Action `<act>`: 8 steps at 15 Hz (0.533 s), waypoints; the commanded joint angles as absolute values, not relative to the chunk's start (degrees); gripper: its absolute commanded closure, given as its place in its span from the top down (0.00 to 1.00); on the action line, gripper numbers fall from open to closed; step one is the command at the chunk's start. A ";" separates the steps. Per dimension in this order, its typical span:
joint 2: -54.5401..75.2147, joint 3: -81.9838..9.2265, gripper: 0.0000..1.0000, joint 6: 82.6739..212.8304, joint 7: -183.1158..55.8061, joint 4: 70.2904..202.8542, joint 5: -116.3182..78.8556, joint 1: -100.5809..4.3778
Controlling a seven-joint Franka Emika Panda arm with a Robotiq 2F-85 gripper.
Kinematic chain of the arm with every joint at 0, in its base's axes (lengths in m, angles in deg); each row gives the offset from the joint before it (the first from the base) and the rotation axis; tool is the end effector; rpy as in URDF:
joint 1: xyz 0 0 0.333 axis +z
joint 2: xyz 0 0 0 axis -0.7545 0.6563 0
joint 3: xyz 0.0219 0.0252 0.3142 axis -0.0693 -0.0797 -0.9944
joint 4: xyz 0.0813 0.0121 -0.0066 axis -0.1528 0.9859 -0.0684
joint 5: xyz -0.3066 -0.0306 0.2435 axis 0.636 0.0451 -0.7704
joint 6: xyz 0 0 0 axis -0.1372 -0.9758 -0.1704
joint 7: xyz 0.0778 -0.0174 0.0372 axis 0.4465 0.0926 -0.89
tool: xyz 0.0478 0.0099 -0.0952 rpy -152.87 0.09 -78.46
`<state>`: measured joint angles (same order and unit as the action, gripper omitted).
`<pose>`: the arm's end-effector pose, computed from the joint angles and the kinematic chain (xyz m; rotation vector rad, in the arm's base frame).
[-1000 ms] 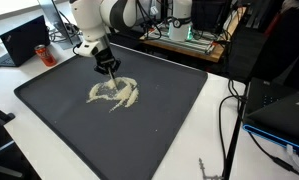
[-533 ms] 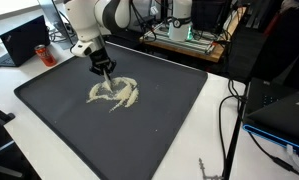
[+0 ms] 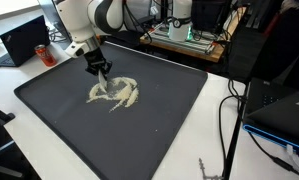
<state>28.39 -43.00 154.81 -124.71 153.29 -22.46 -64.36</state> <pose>0.6095 -0.1384 0.1768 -2.8813 -1.1253 0.0134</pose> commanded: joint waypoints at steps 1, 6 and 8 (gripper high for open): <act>30.62 -43.04 0.01 153.01 -122.43 149.68 -24.57 -65.43; 30.39 -43.14 0.01 152.69 -119.83 149.09 -24.46 -66.37; 28.69 -43.09 0.01 151.54 -120.04 150.46 -23.74 -66.23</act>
<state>29.90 -42.79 153.93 -120.02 150.40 -22.96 -65.80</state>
